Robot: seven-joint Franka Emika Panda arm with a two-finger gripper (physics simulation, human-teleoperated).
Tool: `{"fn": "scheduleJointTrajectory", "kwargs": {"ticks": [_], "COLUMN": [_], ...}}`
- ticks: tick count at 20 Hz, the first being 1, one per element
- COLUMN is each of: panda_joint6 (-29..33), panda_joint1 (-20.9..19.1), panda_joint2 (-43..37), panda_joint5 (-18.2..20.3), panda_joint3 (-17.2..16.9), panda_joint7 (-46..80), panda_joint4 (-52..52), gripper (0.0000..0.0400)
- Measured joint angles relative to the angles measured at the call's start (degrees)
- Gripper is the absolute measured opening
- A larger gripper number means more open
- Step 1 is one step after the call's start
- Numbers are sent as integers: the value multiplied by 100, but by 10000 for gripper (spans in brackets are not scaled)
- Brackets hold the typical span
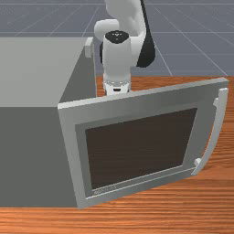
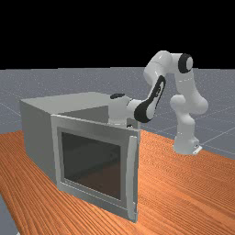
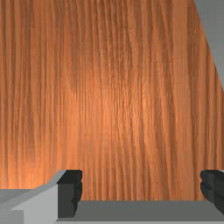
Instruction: Close the microwave
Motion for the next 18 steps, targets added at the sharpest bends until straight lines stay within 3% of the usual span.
{"fn": "scheduleJointTrajectory", "kwargs": {"ticks": [1, 2, 3, 5, 6, 7, 9, 12, 18], "panda_joint6": [0, 0, 0, 0, 0, -66, -59, 12, -269], "panda_joint1": [0, 0, 0, 0, -4, -4, -5, -7, -7], "panda_joint2": [0, 0, 0, 0, 0, 29, 58, 48, -75], "panda_joint5": [0, 0, 0, 0, 0, 1, 1, 0, 2], "panda_joint3": [0, 0, 0, 0, 2, -1, -1, 0, 0], "panda_joint7": [0, 0, 0, 0, -19, -8, -8, -19, -17], "panda_joint4": [0, 0, 0, 0, 0, 47, 55, 8, 100], "gripper": [243, 148, 90, 33, 177, 265, 350, 389, 399]}}
